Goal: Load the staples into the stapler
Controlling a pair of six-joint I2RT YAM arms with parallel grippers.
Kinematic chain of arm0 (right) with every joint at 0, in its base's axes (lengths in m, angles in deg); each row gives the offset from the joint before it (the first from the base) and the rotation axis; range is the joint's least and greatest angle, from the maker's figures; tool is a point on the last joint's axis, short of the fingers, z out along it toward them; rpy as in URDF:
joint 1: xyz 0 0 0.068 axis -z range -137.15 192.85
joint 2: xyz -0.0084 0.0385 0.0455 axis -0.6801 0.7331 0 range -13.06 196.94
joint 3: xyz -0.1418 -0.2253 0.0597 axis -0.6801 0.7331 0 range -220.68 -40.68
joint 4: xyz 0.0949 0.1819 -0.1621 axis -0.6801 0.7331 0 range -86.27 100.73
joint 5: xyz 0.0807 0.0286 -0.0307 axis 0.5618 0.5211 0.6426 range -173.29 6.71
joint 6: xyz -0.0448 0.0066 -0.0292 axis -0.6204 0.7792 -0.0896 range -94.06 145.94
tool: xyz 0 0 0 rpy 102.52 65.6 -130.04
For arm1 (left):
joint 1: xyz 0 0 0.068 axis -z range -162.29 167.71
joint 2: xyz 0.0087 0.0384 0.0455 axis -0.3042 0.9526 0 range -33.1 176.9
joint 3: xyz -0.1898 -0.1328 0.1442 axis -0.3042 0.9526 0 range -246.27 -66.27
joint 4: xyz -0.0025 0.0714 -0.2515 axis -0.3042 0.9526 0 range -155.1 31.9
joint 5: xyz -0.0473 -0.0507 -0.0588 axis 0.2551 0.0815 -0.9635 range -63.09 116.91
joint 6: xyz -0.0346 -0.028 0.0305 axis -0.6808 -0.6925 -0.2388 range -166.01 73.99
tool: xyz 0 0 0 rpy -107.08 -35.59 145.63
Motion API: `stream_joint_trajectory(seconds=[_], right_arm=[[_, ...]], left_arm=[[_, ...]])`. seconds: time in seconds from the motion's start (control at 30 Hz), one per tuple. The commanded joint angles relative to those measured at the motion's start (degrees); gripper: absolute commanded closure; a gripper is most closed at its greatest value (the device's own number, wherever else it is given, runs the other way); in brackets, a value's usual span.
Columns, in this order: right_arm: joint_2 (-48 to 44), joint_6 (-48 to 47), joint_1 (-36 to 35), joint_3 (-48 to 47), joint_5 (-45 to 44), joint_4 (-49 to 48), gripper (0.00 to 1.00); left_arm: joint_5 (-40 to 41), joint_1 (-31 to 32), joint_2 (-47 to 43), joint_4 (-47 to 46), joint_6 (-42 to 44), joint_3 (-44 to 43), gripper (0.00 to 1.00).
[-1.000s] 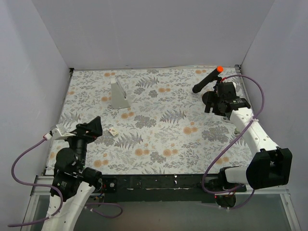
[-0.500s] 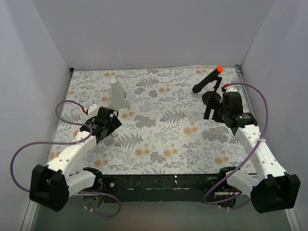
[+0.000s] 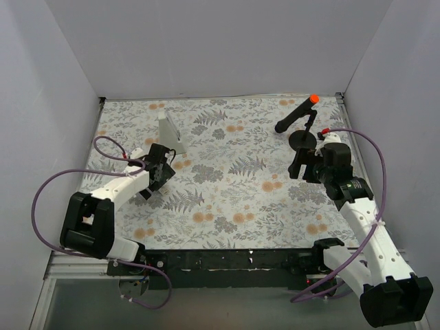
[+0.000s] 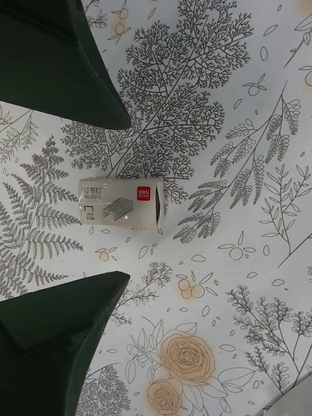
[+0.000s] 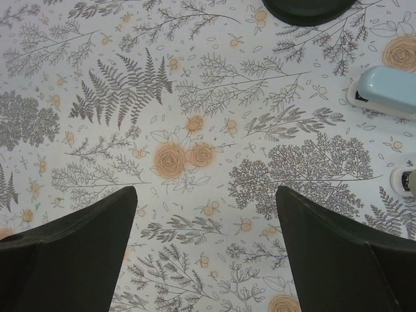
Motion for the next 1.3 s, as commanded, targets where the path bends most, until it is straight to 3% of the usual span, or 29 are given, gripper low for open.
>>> stream_joint_trajectory(seconds=[0.0,0.37,0.77,1.13,1.27], right_arm=[[-1.74,-0.98,-0.09,0.06,3.05,-2.45,0.04],[-3.06,-1.33,0.0,0.85,2.62,-2.54,0.06],[-3.85,-1.51,0.0,1.38,2.35,-2.8,0.06],[-4.73,-1.77,0.0,2.17,2.7,-3.42,0.08],[-4.91,-2.03,0.0,2.52,4.89,-4.3,0.08]], left_arm=[[0.87,-0.42,2.16,-1.1,-1.57,-2.36,0.1],[2.19,-0.42,7.18,-0.92,-2.54,-3.68,0.25],[-0.09,-0.42,7.0,-1.62,-3.69,-2.01,0.51],[-3.78,-0.16,5.33,-2.68,-0.89,-1.04,0.57],[-4.84,2.99,6.21,-2.68,2.19,-2.45,0.59]])
